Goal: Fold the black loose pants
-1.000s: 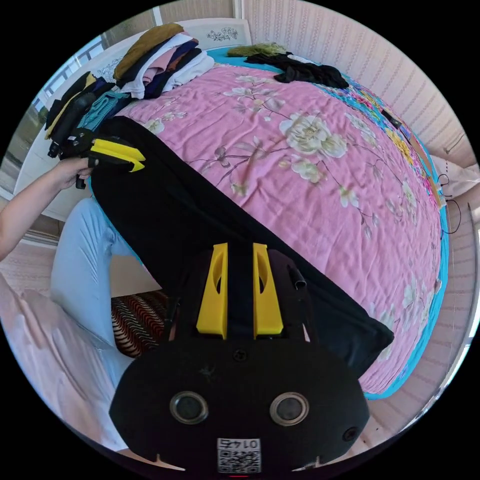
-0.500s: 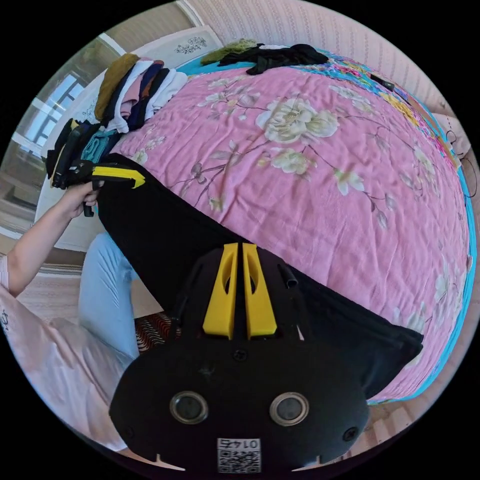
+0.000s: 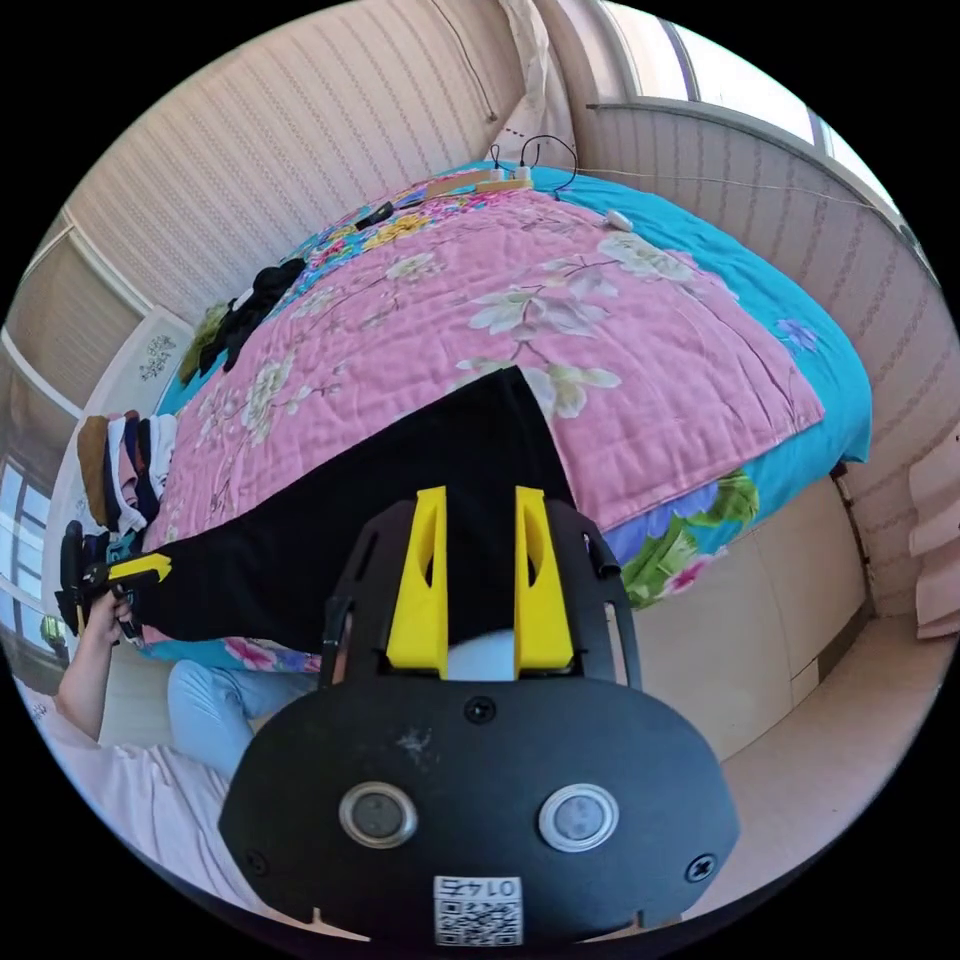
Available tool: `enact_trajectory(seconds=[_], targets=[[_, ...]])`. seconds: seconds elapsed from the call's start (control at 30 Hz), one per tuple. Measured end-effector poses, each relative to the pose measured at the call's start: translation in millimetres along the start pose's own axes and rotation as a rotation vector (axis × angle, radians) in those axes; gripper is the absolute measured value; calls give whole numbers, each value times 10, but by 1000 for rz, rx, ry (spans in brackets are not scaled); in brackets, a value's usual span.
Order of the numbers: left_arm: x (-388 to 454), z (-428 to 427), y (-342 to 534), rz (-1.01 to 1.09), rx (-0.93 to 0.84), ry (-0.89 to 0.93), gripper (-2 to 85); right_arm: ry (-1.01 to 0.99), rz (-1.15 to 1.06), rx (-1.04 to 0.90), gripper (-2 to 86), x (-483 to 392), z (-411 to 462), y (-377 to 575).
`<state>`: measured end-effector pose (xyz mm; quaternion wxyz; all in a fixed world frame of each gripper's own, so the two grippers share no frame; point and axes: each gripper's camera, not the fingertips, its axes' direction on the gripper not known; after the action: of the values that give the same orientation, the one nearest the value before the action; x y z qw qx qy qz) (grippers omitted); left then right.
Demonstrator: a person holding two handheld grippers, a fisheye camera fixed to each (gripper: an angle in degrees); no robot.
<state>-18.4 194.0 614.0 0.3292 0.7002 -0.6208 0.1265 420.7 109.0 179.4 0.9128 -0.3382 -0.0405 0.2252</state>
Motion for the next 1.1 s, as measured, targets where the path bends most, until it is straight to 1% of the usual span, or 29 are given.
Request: enact_trajectory(seconds=[0.13, 0.23, 0.33, 0.4, 0.43, 0.53, 0.57, 0.6, 0.7, 0.77, 0.83, 0.9, 0.97, 1.0, 1.03, 1.07, 1.1], targets=[[300, 38, -364, 43, -24, -16, 67, -1, -14, -20, 143, 241, 33, -330], [458, 18, -659, 95, -26, -96, 78, -33, -23, -71, 138, 330, 190, -610], [483, 124, -906, 127, -87, -129, 95, 1, -28, -126, 85, 350, 244, -736], [503, 265, -1022, 161, -143, -139, 102, -54, -141, -147, 35, 269, 170, -745], [510, 303, -1040, 169, -159, -147, 103, -82, -166, -156, 32, 254, 153, -742], [512, 355, -1099, 180, -173, -108, 64, -143, -203, -156, 20, 267, -13, -761], [514, 343, -1121, 184, -179, -64, 34, -150, -200, -143, 17, 288, -120, -802], [549, 313, -1130, 207, -165, -68, 4, -168, -209, -143, 15, 293, -215, -867], [703, 271, -1153, 308, -180, -147, -6, -231, -244, -164, 13, 229, -371, -1143], [730, 210, -1164, 313, -158, -172, -8, -232, -272, -182, 12, 135, -410, -1359], [669, 124, -1180, 262, -107, -163, -8, -193, -306, -220, 13, 22, -363, -1569], [519, 117, -1206, 158, -88, -83, -5, -119, -316, -317, 15, -83, -92, -1795], [438, 221, -1195, 108, -127, -32, 2, -78, -267, -371, 15, -102, 196, -1876], [401, 255, -1154, 81, -125, -21, 14, -12, -226, -382, 13, -102, 336, -1873], [382, 246, -1126, 65, -113, -19, 19, 45, -196, -376, 11, -97, 374, -1858], [346, 183, -1058, 30, -84, -21, 24, 166, -135, -332, 8, -93, 380, -1800], [319, 67, -957, -1, -37, -33, 25, 216, -128, -280, 5, -128, 317, -1697]])
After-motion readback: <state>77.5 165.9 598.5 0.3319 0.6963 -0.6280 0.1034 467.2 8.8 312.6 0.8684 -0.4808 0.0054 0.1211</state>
